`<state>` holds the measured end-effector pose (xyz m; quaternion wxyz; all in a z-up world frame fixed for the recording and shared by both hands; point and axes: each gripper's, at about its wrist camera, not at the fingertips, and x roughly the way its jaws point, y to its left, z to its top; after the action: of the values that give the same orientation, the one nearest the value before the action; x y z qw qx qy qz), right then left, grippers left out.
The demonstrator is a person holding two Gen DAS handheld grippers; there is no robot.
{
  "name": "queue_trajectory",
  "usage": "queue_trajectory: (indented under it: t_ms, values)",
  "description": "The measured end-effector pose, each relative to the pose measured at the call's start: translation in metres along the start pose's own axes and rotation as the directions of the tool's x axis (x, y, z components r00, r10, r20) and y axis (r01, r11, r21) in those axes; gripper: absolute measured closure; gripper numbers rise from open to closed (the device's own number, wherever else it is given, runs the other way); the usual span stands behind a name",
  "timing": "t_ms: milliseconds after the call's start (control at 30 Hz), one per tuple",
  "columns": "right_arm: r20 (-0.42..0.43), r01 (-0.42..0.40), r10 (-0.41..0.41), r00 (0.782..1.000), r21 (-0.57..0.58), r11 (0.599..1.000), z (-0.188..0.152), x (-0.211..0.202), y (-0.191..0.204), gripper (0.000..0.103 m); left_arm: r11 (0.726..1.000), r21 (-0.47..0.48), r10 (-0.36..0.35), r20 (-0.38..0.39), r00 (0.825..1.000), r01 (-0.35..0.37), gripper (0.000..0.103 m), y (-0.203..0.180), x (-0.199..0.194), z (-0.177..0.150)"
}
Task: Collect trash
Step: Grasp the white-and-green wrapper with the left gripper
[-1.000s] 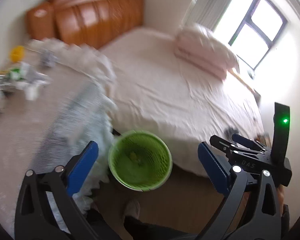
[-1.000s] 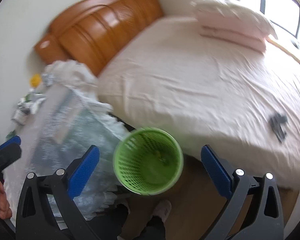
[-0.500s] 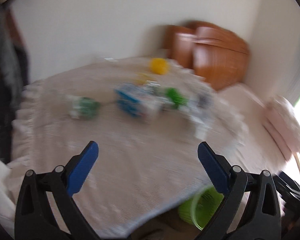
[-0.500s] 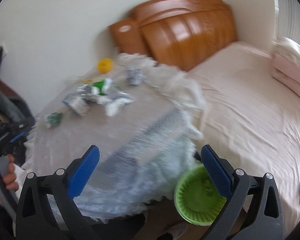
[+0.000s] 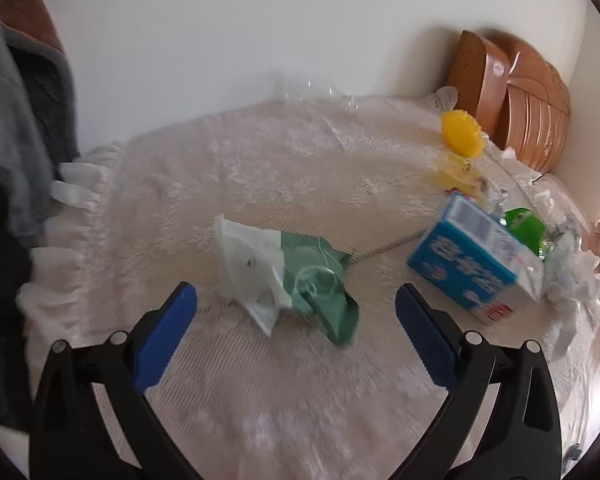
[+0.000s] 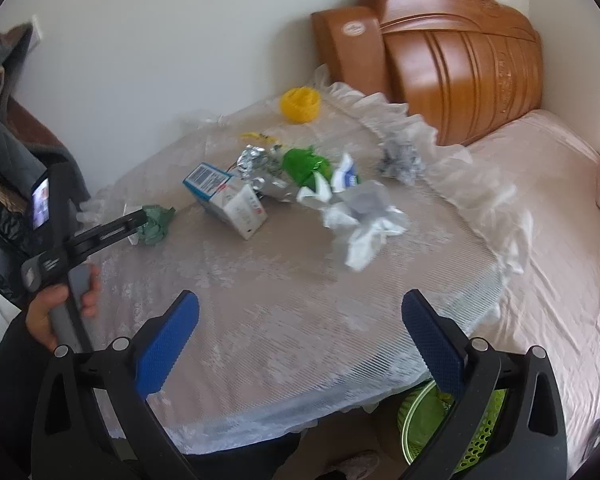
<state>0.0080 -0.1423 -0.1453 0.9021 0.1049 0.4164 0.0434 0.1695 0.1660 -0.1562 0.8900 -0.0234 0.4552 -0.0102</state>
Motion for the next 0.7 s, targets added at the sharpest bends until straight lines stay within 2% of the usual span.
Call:
queue_trajectory:
  t_ms: [300,467,700]
  values:
    - [-0.066,0.008,-0.011,0.998,-0.052,0.999,0.016,0.035,0.032,0.002,0.999,0.012,-0.033,-0.055,0.998,0.033,0.008,0.006,0.054,0.005]
    - [-0.069,0.005,-0.010,0.998,-0.072,0.997,0.026,0.044,0.042,0.002,0.998,0.062,-0.010,-0.022,1.000,0.011,0.008,0.003,0.060,0.005]
    - [-0.062,-0.004,-0.001,0.998,-0.095,0.995,0.038,0.053,0.054,0.002,0.997,0.075,0.006,-0.028,1.000,-0.004,0.008,0.001,0.063,0.005]
